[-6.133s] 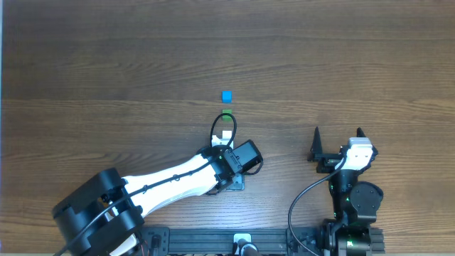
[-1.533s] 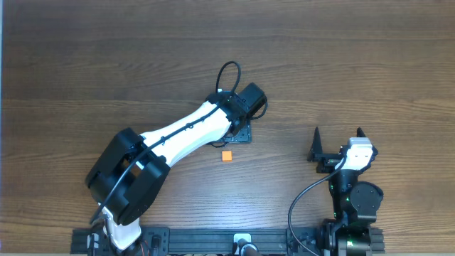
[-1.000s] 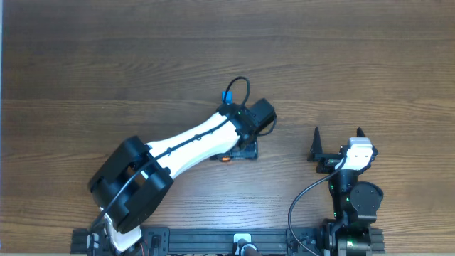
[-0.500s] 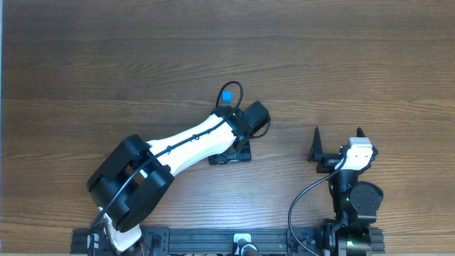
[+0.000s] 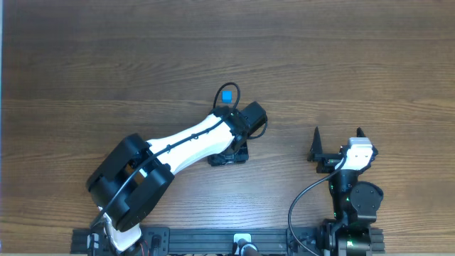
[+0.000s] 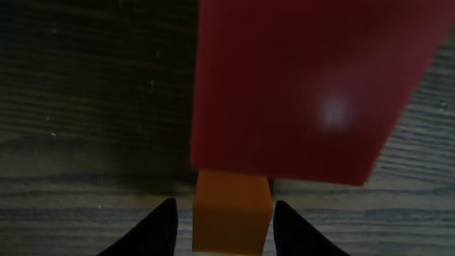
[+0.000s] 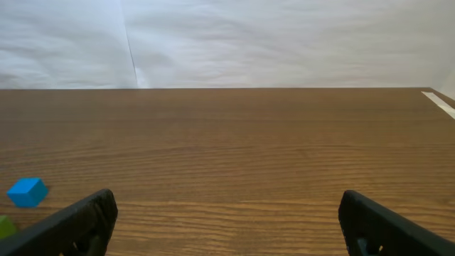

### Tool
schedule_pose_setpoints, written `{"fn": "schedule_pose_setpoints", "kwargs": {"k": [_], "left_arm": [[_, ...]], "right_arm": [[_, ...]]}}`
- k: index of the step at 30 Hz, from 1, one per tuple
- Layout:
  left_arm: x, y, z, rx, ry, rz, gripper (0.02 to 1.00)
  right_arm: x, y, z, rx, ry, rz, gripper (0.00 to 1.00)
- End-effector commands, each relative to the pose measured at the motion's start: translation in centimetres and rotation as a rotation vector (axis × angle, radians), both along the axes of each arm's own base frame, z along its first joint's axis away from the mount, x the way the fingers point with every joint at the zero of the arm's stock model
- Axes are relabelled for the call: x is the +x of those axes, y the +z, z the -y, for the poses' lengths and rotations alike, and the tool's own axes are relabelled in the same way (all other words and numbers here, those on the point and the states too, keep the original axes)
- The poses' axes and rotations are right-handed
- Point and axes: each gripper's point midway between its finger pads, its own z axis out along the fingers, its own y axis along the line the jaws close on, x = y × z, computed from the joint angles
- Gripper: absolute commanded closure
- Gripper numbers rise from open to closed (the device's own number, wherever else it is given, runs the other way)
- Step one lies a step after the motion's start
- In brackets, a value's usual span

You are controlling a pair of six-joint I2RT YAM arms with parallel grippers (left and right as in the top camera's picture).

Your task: Stack Cubes

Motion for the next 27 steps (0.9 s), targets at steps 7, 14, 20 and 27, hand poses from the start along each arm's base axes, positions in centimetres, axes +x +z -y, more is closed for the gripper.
{"fn": "schedule_pose_setpoints", "kwargs": {"k": [7, 14, 20, 27], "left_arm": [[-0.1, 0.7, 0.1, -0.023, 0.013, 0.003, 0.75], [-0.1, 0.9, 0.2, -0.028, 0.011, 0.007, 0.84], [0.8, 4.1, 0.8, -0.083, 0.001, 0.101, 0.869], [3.7, 10.5, 0.6, -0.093, -0.008, 0.245, 0.875]], "right_arm": [[0.0, -0.2, -0.1, -0.001, 0.003, -0.002, 0.009], [0.0, -0.2, -0.1, -0.001, 0.003, -0.001, 0.009], [0.0, -0.2, -0.1, -0.001, 0.003, -0.002, 0.009], [0.0, -0.2, -0.1, -0.001, 0.003, -0.002, 0.007]]}}
